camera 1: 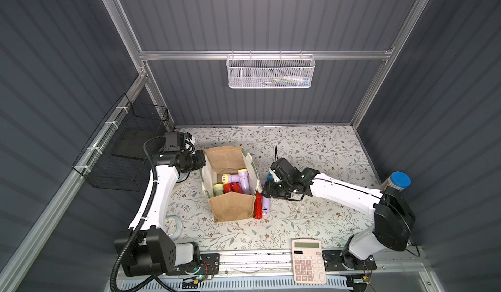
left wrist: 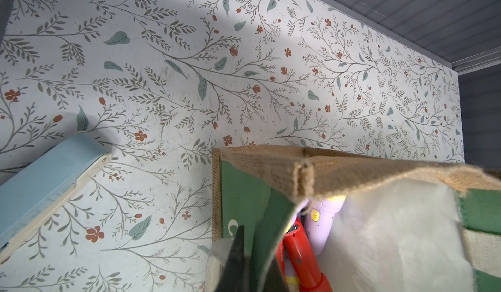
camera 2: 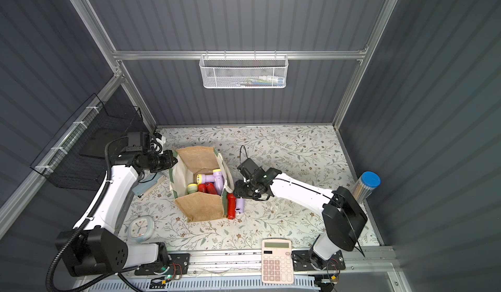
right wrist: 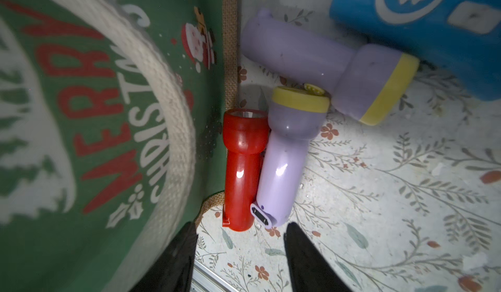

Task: Put the flashlights into the tote bags
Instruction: Pick up the flashlight from the center of the board.

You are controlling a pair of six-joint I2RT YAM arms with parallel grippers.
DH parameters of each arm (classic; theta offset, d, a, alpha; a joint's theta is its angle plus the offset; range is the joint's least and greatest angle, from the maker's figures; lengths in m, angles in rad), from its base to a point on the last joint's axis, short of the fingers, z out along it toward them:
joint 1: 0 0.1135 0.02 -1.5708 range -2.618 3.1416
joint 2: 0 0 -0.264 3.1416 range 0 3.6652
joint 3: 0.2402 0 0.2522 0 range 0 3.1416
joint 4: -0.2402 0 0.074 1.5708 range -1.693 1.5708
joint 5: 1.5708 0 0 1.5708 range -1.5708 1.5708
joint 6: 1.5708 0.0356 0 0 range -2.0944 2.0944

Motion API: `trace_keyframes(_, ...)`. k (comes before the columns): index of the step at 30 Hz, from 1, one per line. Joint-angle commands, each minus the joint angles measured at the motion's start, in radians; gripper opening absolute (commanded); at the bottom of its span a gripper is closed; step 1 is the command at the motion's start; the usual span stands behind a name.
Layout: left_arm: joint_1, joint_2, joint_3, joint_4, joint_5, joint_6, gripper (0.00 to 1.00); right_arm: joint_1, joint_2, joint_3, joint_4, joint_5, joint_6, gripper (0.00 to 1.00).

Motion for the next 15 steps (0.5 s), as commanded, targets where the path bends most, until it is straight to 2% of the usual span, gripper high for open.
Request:
trace_keyframes(1,0.004,-0.015,0.034,0.008,0.003,-0.008,0.0,0.003,0.036,0.018,-0.029,-0.002,0.005,0.55)
trace_keyframes(15,0.003,-0.01,0.016,0.023,0.031,-0.002,0.0,0.023,0.168,0.034,-0.07,0.019,-0.014,0.55)
